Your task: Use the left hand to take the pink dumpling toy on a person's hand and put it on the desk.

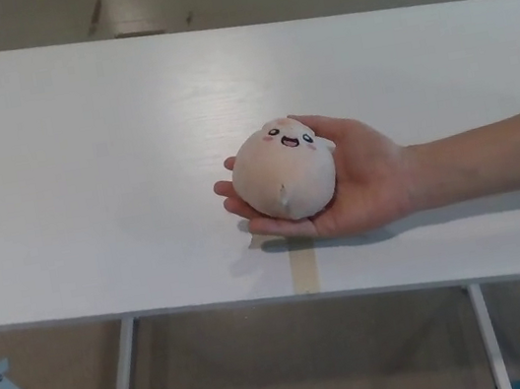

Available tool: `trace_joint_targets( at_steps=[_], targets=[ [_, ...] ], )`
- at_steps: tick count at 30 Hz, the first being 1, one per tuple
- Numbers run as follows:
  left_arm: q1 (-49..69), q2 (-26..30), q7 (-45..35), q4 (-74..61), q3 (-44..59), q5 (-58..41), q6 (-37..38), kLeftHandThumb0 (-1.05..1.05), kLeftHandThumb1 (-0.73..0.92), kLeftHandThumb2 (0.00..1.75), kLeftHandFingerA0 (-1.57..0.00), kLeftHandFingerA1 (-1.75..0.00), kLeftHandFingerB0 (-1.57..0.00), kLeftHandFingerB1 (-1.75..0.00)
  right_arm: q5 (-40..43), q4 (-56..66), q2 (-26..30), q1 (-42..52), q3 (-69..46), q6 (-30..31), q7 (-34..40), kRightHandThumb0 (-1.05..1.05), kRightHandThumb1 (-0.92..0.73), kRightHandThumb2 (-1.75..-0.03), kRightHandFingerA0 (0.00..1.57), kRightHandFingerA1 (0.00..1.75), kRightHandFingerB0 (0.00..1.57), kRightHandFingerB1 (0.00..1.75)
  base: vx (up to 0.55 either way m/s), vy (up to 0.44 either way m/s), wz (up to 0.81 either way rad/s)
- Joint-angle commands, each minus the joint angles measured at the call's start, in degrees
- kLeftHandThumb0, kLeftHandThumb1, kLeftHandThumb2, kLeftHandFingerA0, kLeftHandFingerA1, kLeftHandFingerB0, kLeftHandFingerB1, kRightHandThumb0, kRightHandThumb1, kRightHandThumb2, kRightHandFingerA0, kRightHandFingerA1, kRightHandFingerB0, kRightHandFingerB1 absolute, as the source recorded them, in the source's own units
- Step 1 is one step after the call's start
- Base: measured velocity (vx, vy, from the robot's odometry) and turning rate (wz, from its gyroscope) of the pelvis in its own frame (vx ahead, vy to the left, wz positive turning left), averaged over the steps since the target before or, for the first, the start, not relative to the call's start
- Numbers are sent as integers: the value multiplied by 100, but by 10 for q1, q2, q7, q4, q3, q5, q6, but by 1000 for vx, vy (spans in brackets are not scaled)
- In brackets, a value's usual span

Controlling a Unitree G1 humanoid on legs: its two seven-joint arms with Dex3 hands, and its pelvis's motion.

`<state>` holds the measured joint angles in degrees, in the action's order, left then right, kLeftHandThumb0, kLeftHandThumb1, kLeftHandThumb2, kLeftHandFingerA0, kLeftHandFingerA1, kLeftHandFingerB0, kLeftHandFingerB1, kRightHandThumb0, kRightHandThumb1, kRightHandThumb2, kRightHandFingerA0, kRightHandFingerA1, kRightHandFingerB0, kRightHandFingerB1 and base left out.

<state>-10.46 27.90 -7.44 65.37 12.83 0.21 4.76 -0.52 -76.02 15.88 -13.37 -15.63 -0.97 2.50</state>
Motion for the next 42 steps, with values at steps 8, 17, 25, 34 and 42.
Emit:
trace_joint_targets(
  at_steps=[8, 17, 25, 34, 42],
  targets=[
    [366, 53, -177, -524, 66, -104, 164, -26, 31, 88, -11, -52, -9, -49, 2, -3, 7, 1, 0, 1, 0, -22, -70, -61, 65, 45, 54, 43, 0, 0, 0],
    [483, 19, -197, -789, 177, -229, 213, -49, 37, 64, -41, -50, -32, -43, 4, -3, 4, -7, -2, 6, 6, -22, -70, -61, 66, 45, 57, 44, 0, 0, 0],
    [471, 11, -166, -969, 262, -331, 237, -49, 35, 66, -51, -56, -38, -43, 5, -2, 6, -11, -2, 7, 6, -21, -70, -61, 65, 45, 55, 43, 0, 0, 0],
    [301, 101, -108, -1043, 286, -330, 155, -51, 34, 66, -46, -50, -35, -41, 3, -1, 7, -14, 1, 4, 1, -21, -70, -61, 66, 45, 55, 43, 0, 0, 0],
    [123, 193, -100, -1019, 210, -288, 39, -56, 36, 68, -44, -50, -33, -41, 0, 0, 9, -16, 4, 2, -6, -21, -71, -61, 66, 45, 56, 43, 0, 0, 0]
  ],
)
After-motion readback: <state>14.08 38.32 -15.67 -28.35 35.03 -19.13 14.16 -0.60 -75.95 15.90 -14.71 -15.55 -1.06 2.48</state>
